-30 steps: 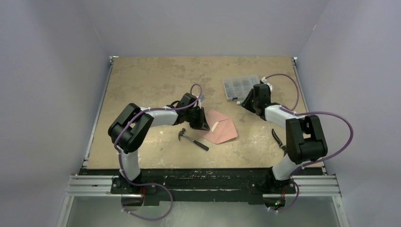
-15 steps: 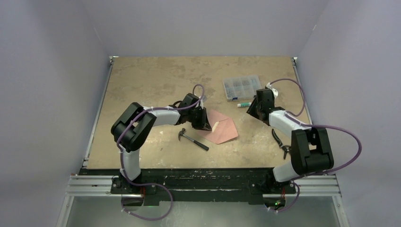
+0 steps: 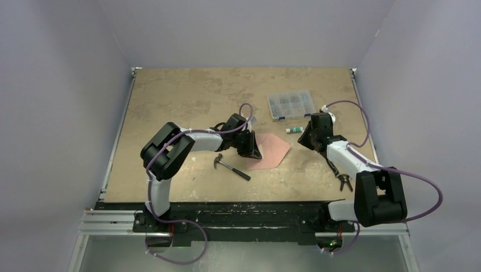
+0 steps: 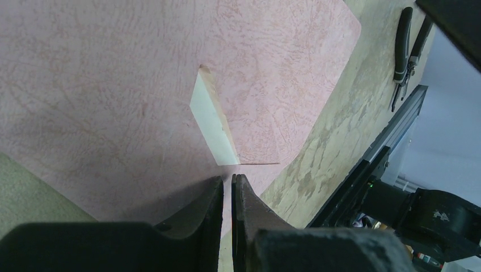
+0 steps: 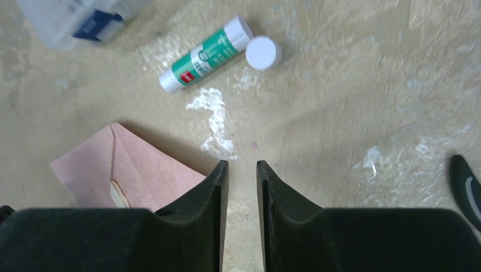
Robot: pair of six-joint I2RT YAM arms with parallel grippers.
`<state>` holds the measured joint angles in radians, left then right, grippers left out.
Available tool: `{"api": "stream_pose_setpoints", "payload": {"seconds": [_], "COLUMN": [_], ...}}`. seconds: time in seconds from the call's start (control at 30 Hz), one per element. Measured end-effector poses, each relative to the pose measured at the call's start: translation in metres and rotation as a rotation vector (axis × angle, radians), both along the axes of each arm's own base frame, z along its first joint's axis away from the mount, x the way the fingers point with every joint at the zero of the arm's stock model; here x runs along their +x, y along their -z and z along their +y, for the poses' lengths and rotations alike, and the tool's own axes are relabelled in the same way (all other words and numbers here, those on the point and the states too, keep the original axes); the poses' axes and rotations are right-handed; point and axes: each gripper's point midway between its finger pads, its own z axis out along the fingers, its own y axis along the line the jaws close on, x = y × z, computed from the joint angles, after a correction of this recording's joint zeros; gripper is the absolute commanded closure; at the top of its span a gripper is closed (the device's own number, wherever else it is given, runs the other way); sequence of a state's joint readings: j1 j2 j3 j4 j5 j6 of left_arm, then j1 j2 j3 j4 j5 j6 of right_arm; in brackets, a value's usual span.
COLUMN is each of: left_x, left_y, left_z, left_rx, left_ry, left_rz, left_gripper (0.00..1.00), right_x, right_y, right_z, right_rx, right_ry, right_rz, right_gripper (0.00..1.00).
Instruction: Place the letter into the envelope and seal it
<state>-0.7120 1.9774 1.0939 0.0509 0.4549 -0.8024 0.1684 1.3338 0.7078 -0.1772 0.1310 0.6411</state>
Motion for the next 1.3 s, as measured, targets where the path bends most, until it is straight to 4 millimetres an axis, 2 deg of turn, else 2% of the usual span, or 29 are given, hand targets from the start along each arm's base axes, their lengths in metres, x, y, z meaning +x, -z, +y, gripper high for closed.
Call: {"api": "stream_pose_setpoints", "payload": {"seconds": [0.17, 0.33, 0.57, 0.73, 0.93, 1.1, 1.23, 1.3], "left_x": [-0.001, 0.0, 0.0, 0.0, 0.005, 0.007, 0.009, 0.015], "left_y": [0.0, 0.001, 0.001, 0.001, -0.003, -0.021, -0.046, -0.057], "left_z": [-0.001, 0.0, 0.0, 0.001, 0.0, 0.0, 0.006, 0.012], "left_rx": [0.001, 0.004, 0.008, 0.014, 0.034, 0.029, 0.029, 0.045], "left_ry": [0.0, -0.001, -0.002, -0.002, 0.006, 0.01, -0.002, -0.031], "left_rz": [0.0, -0.002, -0.003, -0.005, -0.026, -0.045, -0.096, -0.132], "left_gripper": [0.9, 0.91, 0.93, 0.93, 0.81, 0.74, 0.74, 0.77], "right_x": [-0.021, -0.03, -0.022, -0.029, -0.027, -0.027, -0.028, -0.027], "right_y": [0.029, 0.049, 0.049, 0.045, 0.025, 0.022, 0.021, 0.02], "right_z": [0.007, 0.026, 0.055, 0.07, 0.084, 0.09, 0.095, 0.098], "right_rx": [0.035, 0.112, 0.244, 0.316, 0.369, 0.372, 0.365, 0.358], "right_ry": [-0.019, -0.077, -0.166, -0.222, -0.292, -0.318, -0.338, -0.353], "right_rz": [0.092, 0.141, 0.069, 0.038, -0.044, -0.056, -0.057, -0.06], "right_gripper": [0.9, 0.95, 0.96, 0.94, 0.94, 0.93, 0.91, 0.91]}}
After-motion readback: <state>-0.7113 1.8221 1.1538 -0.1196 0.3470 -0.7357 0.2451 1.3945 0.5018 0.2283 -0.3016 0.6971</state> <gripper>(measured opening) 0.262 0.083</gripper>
